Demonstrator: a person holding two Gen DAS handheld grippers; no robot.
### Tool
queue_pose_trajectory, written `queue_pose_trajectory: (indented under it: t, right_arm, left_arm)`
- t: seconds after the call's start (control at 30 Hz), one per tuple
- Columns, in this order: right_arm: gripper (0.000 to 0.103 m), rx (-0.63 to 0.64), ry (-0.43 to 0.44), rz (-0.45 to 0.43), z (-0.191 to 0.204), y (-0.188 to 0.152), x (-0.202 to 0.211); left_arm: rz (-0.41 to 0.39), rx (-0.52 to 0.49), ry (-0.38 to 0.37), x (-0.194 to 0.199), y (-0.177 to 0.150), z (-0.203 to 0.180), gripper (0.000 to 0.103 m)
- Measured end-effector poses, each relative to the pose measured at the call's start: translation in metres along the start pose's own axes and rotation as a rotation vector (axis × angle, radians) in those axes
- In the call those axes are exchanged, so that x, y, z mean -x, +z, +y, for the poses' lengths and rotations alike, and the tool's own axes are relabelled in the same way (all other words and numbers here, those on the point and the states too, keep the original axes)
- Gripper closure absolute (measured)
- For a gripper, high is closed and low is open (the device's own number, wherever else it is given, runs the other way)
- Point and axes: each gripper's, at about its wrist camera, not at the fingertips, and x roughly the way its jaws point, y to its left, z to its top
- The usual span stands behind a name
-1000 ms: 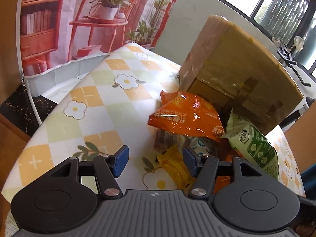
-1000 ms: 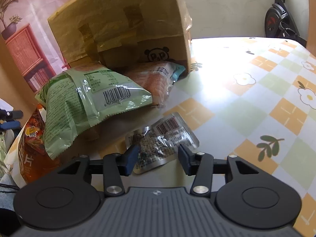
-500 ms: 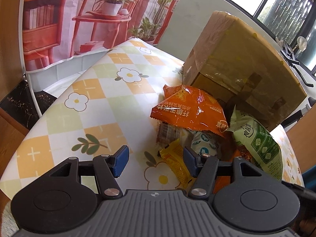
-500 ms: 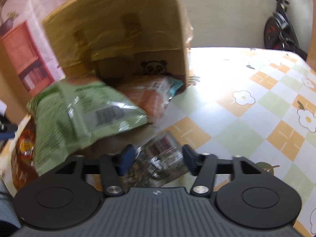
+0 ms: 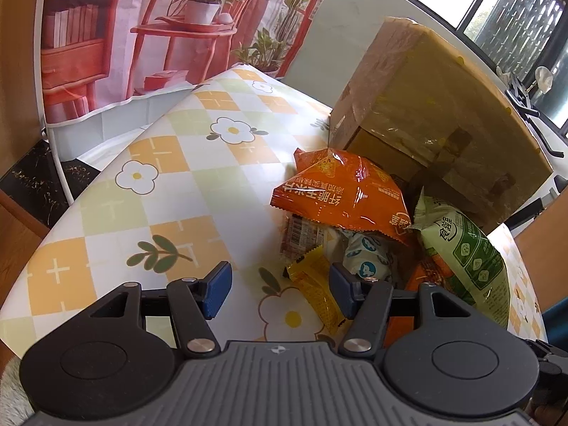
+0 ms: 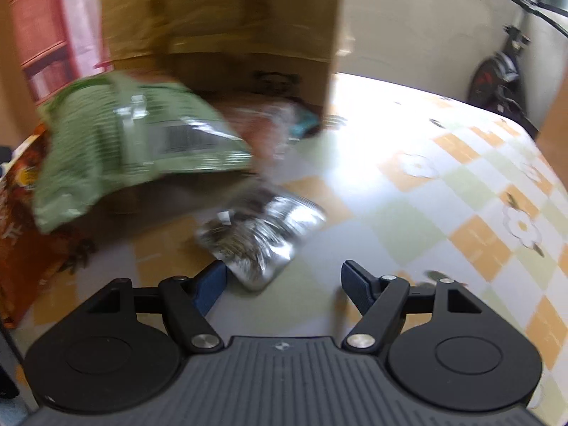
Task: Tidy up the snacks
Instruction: 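Close the right gripper on the silver foil packet while the left gripper approaches the yellow packet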
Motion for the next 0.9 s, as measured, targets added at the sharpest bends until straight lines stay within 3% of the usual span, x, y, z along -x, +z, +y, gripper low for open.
queue_pose_trajectory:
  t: [0.07,0.2,0.4,0.53,0.6,0.67,0.83,0.9]
  right_arm:
    - [0.029,-0.040,-0.023,0.004,-0.013,0.001,0.001]
    - [0.029,-0.133,0.068,-0.043,-0.026,0.008,0.009]
    - [0.029,0.088,0.087,-0.074,0.010,0.020,0.001]
    - [0.029,0.078,0.119,-0.032,0.014,0.020,-0.018]
    - [0.029,0.058,0.107,-0.056,0.012,0.020,-0.021]
    - [0.041,0.021,0.101,-0.077,0.006,0.020,-0.024]
    - [0.053,0.026,0.073,-0.111,0.002,0.016,-0.022]
    - [0.053,0.003,0.082,-0.125,-0.001,0.013,-0.020]
  left_arm:
    - [0.002,0.000,-0.001,-0.001,-0.001,-0.001,0.040]
    - [0.009,-0.003,-0.004,-0.003,-0.002,-0.002,0.040]
    - [0.012,-0.007,-0.004,-0.002,-0.004,-0.002,0.040]
    - [0.017,0.002,0.007,-0.004,-0.004,0.002,0.040]
    - [0.023,0.004,0.011,-0.005,-0.005,0.003,0.040]
    - [0.031,0.006,0.014,-0.008,-0.005,0.002,0.040]
    - [0.056,0.006,0.018,-0.016,-0.010,-0.002,0.040]
    - [0.061,0.007,0.018,-0.020,-0.012,-0.005,0.040]
